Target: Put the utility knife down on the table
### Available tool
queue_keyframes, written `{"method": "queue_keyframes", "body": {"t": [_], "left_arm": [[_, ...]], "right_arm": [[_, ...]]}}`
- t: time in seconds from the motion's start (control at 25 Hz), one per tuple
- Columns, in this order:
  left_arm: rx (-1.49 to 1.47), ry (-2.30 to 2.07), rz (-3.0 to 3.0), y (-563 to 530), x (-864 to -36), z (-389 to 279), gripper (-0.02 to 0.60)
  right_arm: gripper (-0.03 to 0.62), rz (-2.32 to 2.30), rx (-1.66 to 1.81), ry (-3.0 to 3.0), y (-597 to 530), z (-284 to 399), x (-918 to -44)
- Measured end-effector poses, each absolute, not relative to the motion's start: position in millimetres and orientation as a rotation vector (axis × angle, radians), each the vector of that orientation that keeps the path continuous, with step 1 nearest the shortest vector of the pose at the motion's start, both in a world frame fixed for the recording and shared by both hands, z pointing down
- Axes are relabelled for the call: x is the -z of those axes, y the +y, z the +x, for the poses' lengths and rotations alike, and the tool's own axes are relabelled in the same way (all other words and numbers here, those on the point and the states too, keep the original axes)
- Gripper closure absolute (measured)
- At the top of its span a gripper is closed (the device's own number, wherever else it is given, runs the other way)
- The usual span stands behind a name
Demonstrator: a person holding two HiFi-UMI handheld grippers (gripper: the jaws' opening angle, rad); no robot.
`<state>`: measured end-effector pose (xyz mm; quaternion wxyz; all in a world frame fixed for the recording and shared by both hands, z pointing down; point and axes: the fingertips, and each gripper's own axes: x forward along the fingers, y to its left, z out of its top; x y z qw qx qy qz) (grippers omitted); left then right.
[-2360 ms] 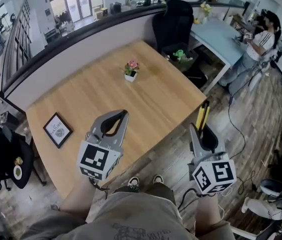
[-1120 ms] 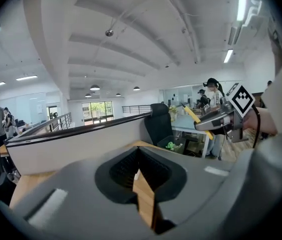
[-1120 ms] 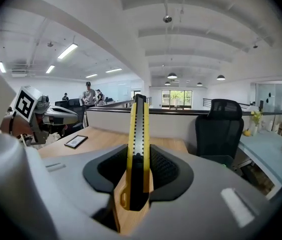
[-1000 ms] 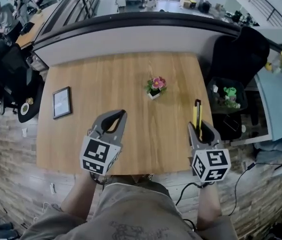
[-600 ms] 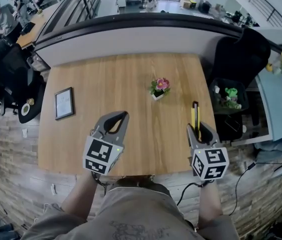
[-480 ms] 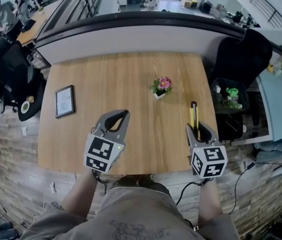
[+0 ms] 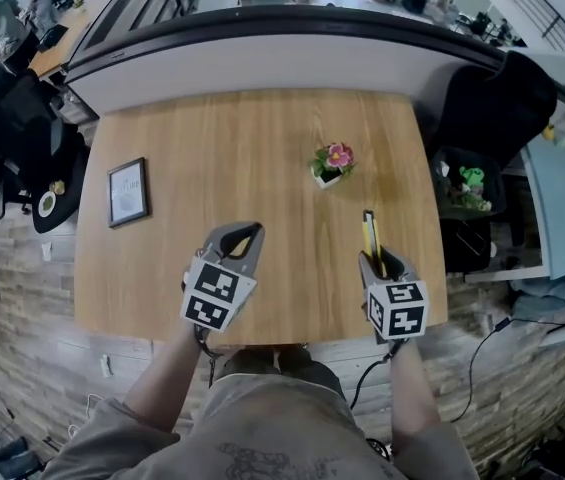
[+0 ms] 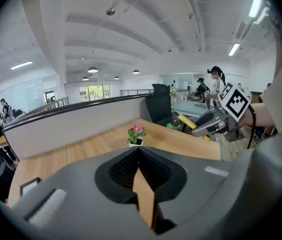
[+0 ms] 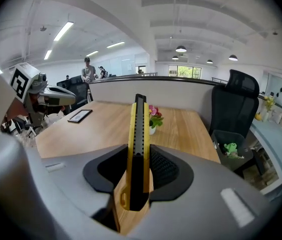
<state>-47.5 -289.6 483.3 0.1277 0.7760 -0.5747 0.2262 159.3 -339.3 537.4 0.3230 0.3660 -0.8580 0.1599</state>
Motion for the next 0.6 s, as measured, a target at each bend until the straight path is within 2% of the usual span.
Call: {"method": "queue_keyframes", "body": {"t": [0.6], "left_arm": [[-0.76,-1.498,2.101,-278,-590,-53,0.58]], "right_arm": [[0.456,0.856,-0.608,-1.988,-325,158,-690]]}}
